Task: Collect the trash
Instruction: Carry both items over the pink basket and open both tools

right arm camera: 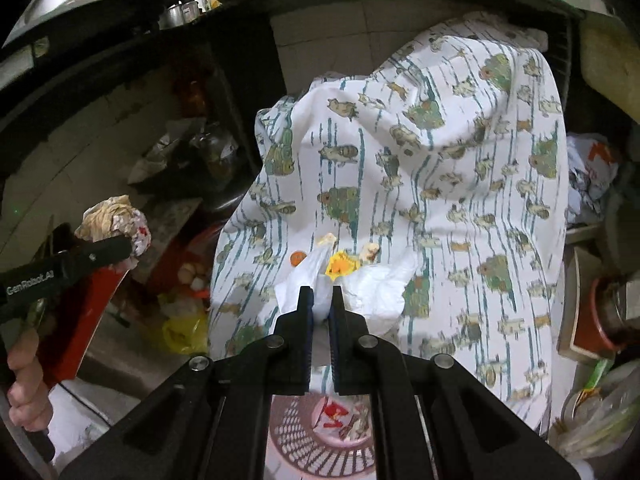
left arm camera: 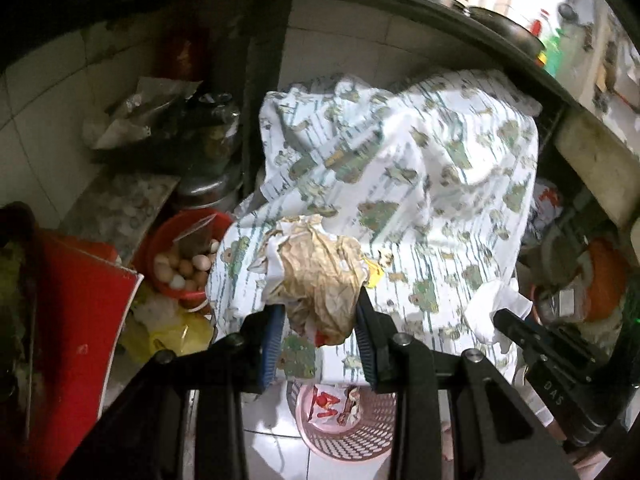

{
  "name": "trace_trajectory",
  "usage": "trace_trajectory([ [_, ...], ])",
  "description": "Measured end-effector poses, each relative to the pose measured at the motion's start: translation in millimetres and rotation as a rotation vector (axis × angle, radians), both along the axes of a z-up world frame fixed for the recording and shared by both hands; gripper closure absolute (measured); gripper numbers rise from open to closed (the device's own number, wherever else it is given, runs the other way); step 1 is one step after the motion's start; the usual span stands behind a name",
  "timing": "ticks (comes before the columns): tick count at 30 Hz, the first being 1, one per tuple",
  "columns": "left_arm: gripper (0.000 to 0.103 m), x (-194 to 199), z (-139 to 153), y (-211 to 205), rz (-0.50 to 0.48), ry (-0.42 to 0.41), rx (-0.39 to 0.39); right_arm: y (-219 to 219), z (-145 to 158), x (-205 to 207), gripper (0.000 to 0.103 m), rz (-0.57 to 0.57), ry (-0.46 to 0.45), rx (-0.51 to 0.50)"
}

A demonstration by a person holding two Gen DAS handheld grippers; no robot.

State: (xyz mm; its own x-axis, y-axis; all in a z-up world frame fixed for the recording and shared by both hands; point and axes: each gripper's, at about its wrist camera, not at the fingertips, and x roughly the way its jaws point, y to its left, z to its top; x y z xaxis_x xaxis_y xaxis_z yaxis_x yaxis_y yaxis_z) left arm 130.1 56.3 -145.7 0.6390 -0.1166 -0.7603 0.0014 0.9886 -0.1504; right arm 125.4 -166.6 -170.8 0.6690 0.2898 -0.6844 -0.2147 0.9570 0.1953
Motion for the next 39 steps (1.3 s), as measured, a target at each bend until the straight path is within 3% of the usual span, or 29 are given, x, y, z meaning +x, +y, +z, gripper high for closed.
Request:
trace_trajectory([
  [7,0.071,-10,-50,-27,-0.049,0.099,-0.04,-8,-36,-15,0.095,0.001,0.052,-0.036],
  [15,0.071,-7,-86,-55,-0.09,0.172,0.024,-9,-78,-18,0.095,0.034,0.158,-0.068],
  [21,0.071,0,-114,-53,-0.058,0.229,0.083,-8,-105,-17,0.095,0.063,0.251,-0.076],
  [26,0.071,7,-138,-48,-0.055,0.301,0.074,-7,-128,-13,0.095,0.079,0.331,-0.055],
  [34,0.071,10,-163,-47,-0.079,0.407,0.005,-11,-183,0,0.095,0.074,0.551,0.054],
  [39,0.071,10,-180,-56,-0.111,0.469,0.001,-6,-219,5,0.095,0.066,0.632,0.033],
])
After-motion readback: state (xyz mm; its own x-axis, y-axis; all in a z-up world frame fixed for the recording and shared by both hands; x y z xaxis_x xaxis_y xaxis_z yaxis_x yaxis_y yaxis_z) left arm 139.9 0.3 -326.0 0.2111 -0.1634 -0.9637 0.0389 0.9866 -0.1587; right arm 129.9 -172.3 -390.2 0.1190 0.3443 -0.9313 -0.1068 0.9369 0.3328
